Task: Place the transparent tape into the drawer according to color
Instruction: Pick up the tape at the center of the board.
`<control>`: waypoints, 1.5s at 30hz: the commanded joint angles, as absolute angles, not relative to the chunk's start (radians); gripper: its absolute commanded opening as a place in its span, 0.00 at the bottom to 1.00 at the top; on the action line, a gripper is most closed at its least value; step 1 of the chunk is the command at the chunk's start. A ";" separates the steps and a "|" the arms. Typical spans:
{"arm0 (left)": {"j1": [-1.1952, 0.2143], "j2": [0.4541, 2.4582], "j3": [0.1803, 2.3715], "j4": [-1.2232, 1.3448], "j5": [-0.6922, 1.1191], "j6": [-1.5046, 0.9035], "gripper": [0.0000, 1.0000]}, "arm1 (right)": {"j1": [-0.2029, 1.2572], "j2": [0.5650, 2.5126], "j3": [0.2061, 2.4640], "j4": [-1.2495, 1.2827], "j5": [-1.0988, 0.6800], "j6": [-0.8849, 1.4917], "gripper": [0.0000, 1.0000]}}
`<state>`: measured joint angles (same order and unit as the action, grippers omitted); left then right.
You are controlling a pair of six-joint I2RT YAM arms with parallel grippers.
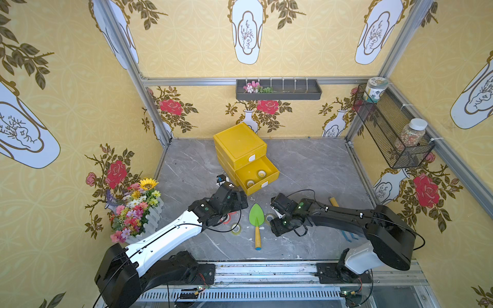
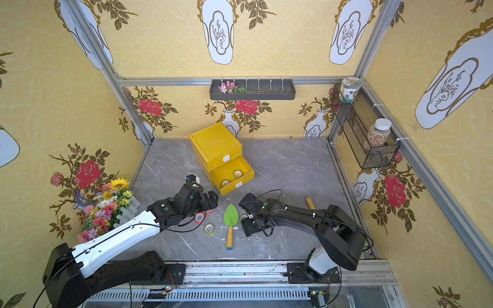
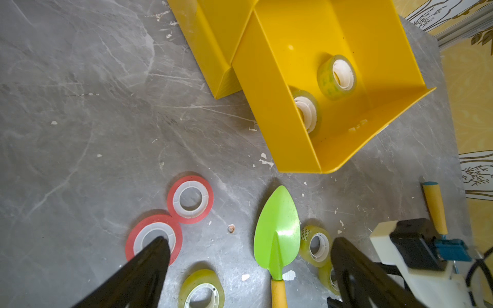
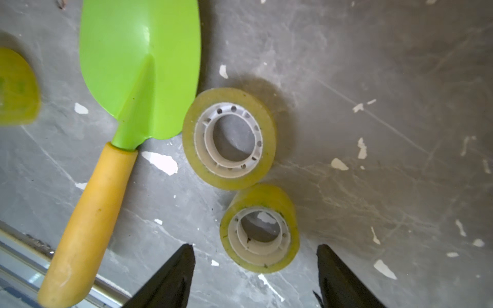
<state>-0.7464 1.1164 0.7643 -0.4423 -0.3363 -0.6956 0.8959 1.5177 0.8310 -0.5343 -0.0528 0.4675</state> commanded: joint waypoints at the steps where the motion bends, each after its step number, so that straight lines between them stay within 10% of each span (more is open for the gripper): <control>1: -0.745 1.123 0.763 -0.430 -0.328 -0.684 1.00 | 0.906 1.534 0.849 -0.559 0.003 0.463 0.74; 45: -0.745 1.135 0.746 -0.420 -0.326 -0.687 0.99 | 0.883 1.448 0.930 -0.592 0.022 0.442 0.43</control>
